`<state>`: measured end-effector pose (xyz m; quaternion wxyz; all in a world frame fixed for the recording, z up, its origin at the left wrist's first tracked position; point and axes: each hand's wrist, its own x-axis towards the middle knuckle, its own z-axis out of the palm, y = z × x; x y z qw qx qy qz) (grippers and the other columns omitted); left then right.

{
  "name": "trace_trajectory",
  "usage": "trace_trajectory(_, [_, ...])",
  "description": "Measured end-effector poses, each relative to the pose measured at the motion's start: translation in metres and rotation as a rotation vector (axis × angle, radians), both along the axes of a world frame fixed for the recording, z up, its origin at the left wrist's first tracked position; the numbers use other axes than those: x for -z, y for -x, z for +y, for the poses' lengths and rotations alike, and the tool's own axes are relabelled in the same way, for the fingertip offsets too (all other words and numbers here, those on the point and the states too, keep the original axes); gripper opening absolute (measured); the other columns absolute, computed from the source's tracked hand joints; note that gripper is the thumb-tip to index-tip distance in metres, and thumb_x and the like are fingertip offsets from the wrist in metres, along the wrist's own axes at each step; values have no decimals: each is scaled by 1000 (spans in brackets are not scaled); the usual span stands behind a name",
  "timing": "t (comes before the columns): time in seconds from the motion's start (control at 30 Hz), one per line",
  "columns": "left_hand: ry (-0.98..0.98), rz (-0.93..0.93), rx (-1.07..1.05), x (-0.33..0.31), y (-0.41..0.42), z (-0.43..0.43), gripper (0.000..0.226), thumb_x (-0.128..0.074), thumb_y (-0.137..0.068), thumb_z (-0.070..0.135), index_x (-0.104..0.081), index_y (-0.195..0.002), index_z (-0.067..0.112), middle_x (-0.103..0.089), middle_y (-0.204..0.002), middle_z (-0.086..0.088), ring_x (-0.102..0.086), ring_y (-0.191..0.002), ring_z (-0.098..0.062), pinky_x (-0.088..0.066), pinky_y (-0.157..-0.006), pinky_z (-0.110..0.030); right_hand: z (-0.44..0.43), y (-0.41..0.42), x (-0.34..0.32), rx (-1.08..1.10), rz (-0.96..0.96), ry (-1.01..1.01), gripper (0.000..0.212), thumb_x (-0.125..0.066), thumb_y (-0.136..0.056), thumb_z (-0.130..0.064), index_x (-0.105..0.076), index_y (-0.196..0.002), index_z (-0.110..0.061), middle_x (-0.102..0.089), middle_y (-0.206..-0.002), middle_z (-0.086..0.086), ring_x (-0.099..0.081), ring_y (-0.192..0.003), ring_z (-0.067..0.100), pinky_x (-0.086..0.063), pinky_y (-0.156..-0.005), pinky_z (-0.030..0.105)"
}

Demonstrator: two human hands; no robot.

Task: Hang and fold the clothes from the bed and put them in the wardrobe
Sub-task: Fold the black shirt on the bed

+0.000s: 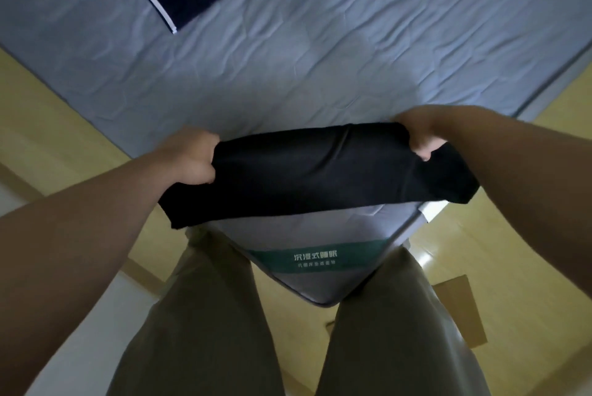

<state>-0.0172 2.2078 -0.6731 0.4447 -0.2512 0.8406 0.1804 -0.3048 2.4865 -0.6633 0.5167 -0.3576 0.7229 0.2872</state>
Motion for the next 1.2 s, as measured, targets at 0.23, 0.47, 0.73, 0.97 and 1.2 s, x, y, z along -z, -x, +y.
trace_trajectory(0.23, [496, 756, 227, -63, 31, -48, 29, -73, -64, -4, -56, -87, 3, -56, -76, -18, -54, -62, -36, -27, -56, -34, -15, 64, -58, 21, 474, 734, 52, -71, -68, -6, -47, -113, -13, -56, -105, 19, -56, -93, 41, -40, -64, 42])
trace_trajectory(0.47, [520, 490, 265, 20, 7, -24, 45, -64, -79, -1, -55, -123, 5, -50, -136, -20, -54, -103, -40, -40, -79, -49, 8, 8, 37, -54, 656, 718, 47, -59, -83, -7, -46, -127, -8, -49, -117, 21, -49, -103, 43, -44, -77, 50])
trace_trajectory(0.73, [385, 160, 23, 49, 23, 7, 54, -66, -82, 19, -44, -131, 12, -48, -136, -13, -54, -108, -34, -44, -83, -43, 13, -5, 79, 458, 369, 505, 43, -62, -84, -27, -42, -121, -17, -46, -124, 13, -49, -115, 39, -40, -90, 52])
trace_trajectory(0.97, [242, 467, -96, 45, 94, -23, 76, -76, -75, 18, -40, -142, 11, -43, -143, -15, -43, -129, -38, -40, -105, -52, -5, 40, 67, 351, 553, 533, 59, -68, -81, -19, -37, -131, -11, -42, -130, 23, -47, -120, 45, -43, -97, 55])
trace_trajectory(1.2, [263, 721, 136, 54, 149, 36, 60, -64, -82, 22, -48, -139, 12, -40, -152, -14, -43, -136, -35, -35, -111, -51, -7, 65, 80, 923, 710, 571, 83, -70, -73, -42, -30, -143, -18, -27, -150, 14, -27, -138, 38, -30, -107, 52])
